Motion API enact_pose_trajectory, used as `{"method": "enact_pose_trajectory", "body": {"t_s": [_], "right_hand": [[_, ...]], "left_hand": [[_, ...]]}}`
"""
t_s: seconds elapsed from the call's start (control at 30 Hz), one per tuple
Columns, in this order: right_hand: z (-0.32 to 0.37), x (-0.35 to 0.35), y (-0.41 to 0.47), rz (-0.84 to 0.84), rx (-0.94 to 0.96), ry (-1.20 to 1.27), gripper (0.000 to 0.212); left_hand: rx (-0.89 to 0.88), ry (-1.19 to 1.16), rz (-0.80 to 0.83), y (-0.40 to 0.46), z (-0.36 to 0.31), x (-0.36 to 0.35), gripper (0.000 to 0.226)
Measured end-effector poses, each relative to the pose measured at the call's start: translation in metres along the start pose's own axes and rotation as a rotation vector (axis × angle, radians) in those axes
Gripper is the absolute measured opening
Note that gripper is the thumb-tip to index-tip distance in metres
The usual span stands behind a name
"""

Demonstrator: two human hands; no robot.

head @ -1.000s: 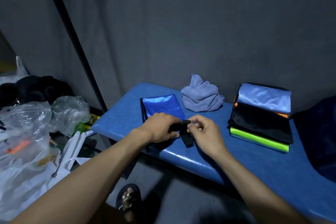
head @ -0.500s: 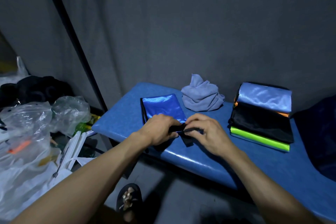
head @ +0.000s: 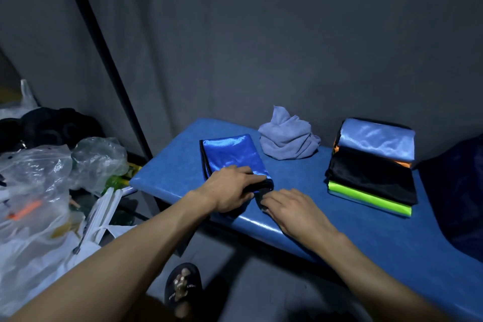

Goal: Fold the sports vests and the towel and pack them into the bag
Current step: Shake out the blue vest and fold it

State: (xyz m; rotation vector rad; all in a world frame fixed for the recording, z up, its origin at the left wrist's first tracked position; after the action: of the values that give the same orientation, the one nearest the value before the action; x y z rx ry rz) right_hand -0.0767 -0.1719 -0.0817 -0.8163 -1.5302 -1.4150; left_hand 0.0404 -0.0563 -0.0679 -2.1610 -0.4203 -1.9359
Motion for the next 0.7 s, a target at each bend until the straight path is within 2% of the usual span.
{"method": "enact_pose_trajectory", "body": {"t_s": [0.03,0.1,0.13,0.23,0.37,0.53,0.67,0.7], "right_hand": [[0.000,0.004,0.002,-0.017,-0.012,0.008,0.001],[-0.002,0.018,0.010,-0.017,-0.050,0.060,0.010],[-0.004,0.024,0.015,0.007,-0.070,0.080,0.005],[-0.018,0.028,0.033,0.163,-0.213,0.185,0.022],[-0.034,0.014,0.055,0.327,-0.390,0.309,0.021],[-0.040,-0.002,0.079,0.457,-0.447,0.272,0.028],[-0.038,-0.013,0.085,0.497,-0.497,0.310,0.036],[-0.039,-0.016,0.086,0.486,-0.526,0.307,0.032]], "left_hand": [[-0.008,0.003,0.010,0.000,0.000,0.000,0.051],[-0.045,-0.017,0.007,-0.001,-0.001,0.000,0.042],[-0.078,-0.030,0.001,-0.001,-0.002,-0.001,0.037],[-0.133,-0.053,0.043,-0.004,-0.003,-0.008,0.023],[-0.101,-0.118,0.104,-0.007,-0.001,-0.012,0.033],[-0.058,-0.205,0.070,-0.007,-0.004,-0.003,0.030],[-0.087,-0.170,0.070,-0.008,-0.001,-0.007,0.027],[-0.092,-0.160,0.061,-0.007,0.000,-0.008,0.026]]}}
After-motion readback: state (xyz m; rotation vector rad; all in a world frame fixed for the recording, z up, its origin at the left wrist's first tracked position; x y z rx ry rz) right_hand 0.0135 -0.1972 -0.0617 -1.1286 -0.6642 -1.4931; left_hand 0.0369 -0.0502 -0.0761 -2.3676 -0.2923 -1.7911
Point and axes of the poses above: each hand's wrist, its own y-axis towards the middle knuckle, its own x-axis out of the back of the hand, z = x × y, the point moved 5 cm from there along y, towards the middle knuckle, and after that the axes turned 10 degrees about -x, right-handed, at the moved point
